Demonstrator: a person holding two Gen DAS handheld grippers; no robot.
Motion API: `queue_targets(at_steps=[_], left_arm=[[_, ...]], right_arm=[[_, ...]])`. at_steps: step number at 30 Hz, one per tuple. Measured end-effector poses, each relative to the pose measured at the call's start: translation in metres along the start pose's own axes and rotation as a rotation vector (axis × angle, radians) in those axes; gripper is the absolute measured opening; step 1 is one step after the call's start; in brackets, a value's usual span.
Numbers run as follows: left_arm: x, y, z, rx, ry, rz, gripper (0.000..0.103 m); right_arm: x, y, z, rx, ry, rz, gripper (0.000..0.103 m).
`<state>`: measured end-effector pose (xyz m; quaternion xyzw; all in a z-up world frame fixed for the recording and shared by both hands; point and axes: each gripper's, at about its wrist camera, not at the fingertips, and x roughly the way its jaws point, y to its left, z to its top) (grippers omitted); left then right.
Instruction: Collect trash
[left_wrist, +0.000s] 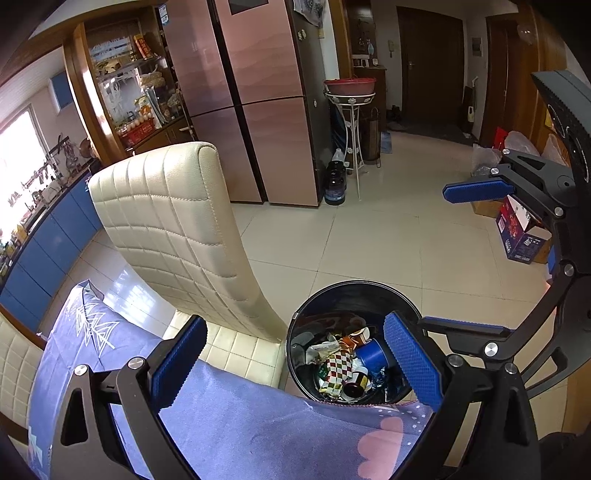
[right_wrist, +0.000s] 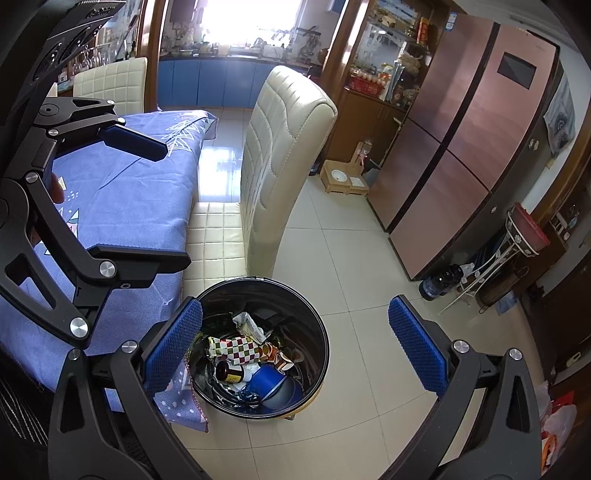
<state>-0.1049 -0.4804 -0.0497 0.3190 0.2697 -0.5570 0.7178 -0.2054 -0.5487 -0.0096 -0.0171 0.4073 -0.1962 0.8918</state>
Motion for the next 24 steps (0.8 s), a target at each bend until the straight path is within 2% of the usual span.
queue_targets(at_steps=[7,24], left_arm=[[-0.0002,0.0023,-0.0011,-0.016,0.008,-0.02,0.094],[0.0003,0.002,-0.0025,-0.006,0.006,-0.005,0.094]], right_arm=[[0.0008,0.0023,0.001,-0.007,0.008,-0.001,0.1],[0.0026,0.0043,0.0006,-0.018,0.015,-0.004,0.1]])
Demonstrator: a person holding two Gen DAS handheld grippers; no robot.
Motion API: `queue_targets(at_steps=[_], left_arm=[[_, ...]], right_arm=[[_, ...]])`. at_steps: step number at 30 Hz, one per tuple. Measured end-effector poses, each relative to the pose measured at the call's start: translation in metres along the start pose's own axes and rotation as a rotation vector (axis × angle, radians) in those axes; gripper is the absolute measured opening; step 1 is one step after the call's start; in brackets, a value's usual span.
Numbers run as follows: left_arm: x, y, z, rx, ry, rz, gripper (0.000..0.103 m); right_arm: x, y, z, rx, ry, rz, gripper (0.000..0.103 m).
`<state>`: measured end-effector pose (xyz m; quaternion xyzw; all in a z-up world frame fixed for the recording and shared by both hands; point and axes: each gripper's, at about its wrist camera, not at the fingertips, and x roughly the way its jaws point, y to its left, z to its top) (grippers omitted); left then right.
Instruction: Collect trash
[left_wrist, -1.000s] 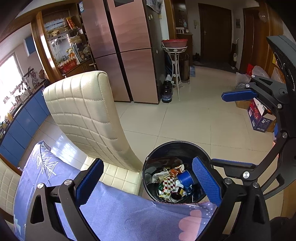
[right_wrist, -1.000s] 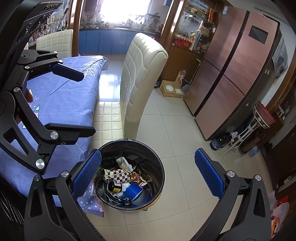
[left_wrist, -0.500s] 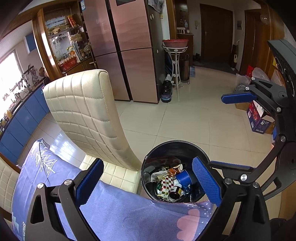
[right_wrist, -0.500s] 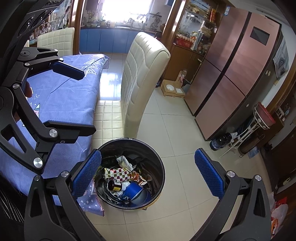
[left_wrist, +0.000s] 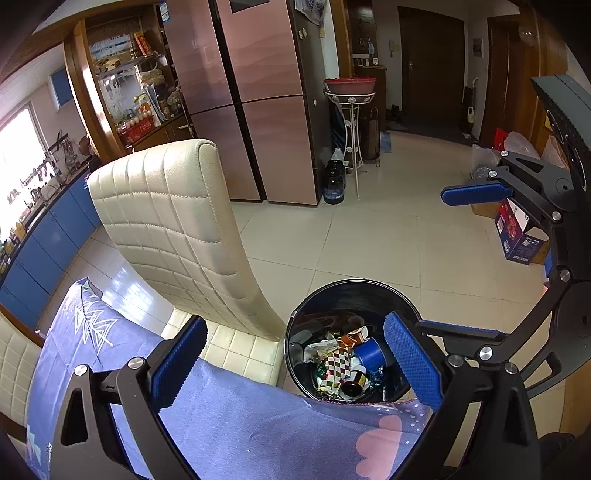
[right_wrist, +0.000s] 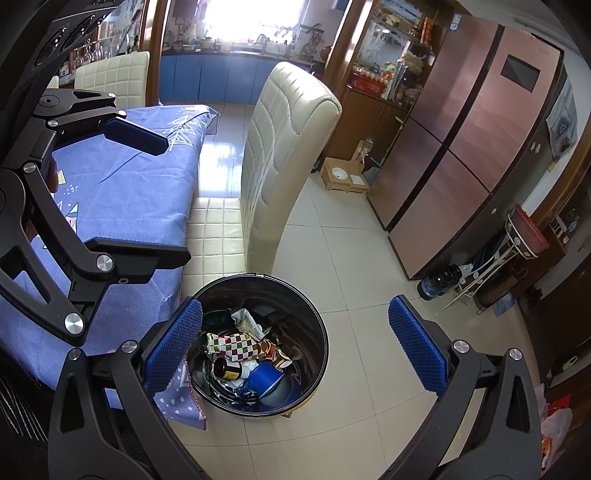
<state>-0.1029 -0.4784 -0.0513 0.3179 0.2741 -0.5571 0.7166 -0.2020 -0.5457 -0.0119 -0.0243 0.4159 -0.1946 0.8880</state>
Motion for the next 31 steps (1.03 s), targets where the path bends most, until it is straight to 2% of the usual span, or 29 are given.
queue_targets(at_steps=[9,31], left_arm=[[-0.0009,0.0033,0.0008,-0.02,-0.006,-0.035,0.094],[-0.0033,-0.0004,0.0009,-0.001,-0.015,-0.03,0.094]], right_arm=[[0.0015,0.0001,0.0003,-0.004,0.009,0.0,0.1],[0.0002,0.0004,-0.0008,-0.003,0.007,-0.005,0.1]])
